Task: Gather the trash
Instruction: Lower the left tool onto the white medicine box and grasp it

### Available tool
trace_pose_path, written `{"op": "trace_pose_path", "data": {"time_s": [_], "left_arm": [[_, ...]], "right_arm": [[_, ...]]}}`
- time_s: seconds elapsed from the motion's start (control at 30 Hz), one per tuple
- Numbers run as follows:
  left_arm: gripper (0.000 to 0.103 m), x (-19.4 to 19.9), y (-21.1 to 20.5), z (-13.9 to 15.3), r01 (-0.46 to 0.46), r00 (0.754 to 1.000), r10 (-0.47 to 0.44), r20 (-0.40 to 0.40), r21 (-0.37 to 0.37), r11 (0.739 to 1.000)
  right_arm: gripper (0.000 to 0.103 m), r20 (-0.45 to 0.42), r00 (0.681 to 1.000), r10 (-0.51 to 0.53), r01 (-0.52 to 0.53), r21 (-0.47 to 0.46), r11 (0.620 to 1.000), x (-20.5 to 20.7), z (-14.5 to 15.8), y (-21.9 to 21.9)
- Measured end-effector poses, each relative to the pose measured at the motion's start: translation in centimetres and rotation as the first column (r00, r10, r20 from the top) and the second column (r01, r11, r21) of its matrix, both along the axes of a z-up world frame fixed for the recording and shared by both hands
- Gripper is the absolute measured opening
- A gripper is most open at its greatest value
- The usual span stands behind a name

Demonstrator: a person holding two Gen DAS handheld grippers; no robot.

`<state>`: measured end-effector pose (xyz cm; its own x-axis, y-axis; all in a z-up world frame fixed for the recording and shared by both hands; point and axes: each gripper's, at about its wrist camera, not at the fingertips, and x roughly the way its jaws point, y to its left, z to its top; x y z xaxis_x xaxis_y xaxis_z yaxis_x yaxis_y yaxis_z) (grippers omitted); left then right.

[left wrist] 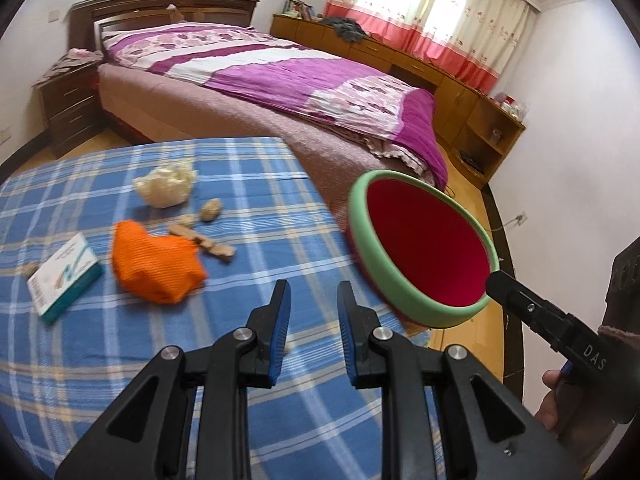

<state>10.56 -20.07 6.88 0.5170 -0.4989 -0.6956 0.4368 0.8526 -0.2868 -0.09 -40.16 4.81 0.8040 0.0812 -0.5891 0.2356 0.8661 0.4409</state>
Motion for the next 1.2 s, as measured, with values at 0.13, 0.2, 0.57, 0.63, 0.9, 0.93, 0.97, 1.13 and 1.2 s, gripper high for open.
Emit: {"op": "trace_pose_path", "data": {"time_s": [0.13,0.2,0.57,0.63,0.9,0.93,0.97,1.13,1.2], "left_arm": [[0.023,0.0,2.3,0.0,-0.034,0.999,0.034,0.003,-0.002,0.999],[0.023,0.1,3.4,-0.1,-0.051,0.999,0.051,0.007,0.000,0.999],[0.025,1.2,9.7,-0.5,-0.159,0.987,0.159,0.005,0.013,0.987],[0.025,1.4,10.9,-0.6,-0.178,0.984,0.178,0.010,0.022,0.984],[0.031,2.7,14.5,-1.1,-0.237,0.972,0.236,0.019,0.048,0.970],[0.031,3.0,15.0,-1.2,-0.246,0.969,0.245,0.016,0.050,0.968],[0.031,3.2,15.3,-1.4,-0.251,0.968,0.250,0.015,0.054,0.967],[0.034,4.3,16.6,-2.1,-0.266,0.964,0.265,0.014,0.081,0.961],[0.042,4.7,16.9,-2.4,-0.266,0.964,0.265,0.021,0.099,0.959]], "right_arm": [[0.067,-0.006,0.999,0.032,-0.032,-0.013,0.999,0.7,0.2,2.0],[0.067,-0.012,0.999,0.050,-0.050,-0.023,0.998,1.0,0.2,3.2],[0.074,-0.039,0.993,0.113,-0.114,-0.037,0.993,3.4,0.0,7.8],[0.074,-0.044,0.991,0.127,-0.129,-0.040,0.991,3.9,-0.1,8.7],[0.074,-0.064,0.985,0.161,-0.164,-0.045,0.985,5.6,-0.6,11.2],[0.074,-0.066,0.984,0.163,-0.166,-0.045,0.985,5.8,-0.6,11.4],[0.074,-0.067,0.984,0.165,-0.168,-0.044,0.985,6.1,-0.6,11.7],[0.074,-0.080,0.981,0.176,-0.181,-0.048,0.982,7.5,-1.1,12.9],[0.074,-0.087,0.981,0.176,-0.180,-0.048,0.982,7.8,-1.2,13.2]]}}
